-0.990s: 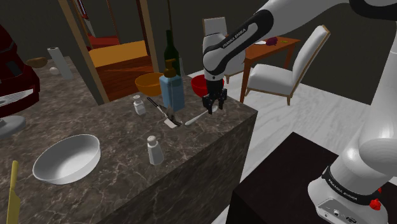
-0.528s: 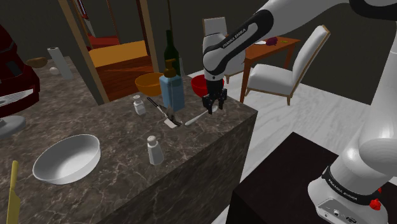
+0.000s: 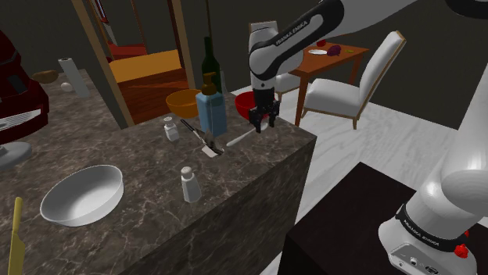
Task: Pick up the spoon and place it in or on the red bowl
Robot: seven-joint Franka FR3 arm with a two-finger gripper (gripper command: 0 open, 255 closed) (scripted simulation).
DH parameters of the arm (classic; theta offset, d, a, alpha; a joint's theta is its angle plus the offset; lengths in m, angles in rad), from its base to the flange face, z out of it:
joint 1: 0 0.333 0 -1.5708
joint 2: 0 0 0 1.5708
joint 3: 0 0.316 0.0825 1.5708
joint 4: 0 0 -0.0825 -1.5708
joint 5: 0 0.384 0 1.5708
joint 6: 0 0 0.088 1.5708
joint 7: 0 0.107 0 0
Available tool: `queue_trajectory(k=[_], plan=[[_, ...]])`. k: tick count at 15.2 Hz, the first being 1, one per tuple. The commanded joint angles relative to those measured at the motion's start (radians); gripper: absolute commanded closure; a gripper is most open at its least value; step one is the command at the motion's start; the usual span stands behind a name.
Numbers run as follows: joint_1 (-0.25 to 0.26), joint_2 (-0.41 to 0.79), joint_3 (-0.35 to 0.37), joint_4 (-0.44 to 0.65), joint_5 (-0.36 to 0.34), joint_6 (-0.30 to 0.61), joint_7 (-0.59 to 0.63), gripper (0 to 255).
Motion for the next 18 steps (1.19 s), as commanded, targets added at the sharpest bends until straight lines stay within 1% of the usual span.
queue_trajectory(k=[1,18], plan=[[-0.001,-0.017,0.000,0.008,0.001,-0.026,0.000,255],[-0.003,-0.104,0.000,0.134,0.005,-0.239,0.005,255]])
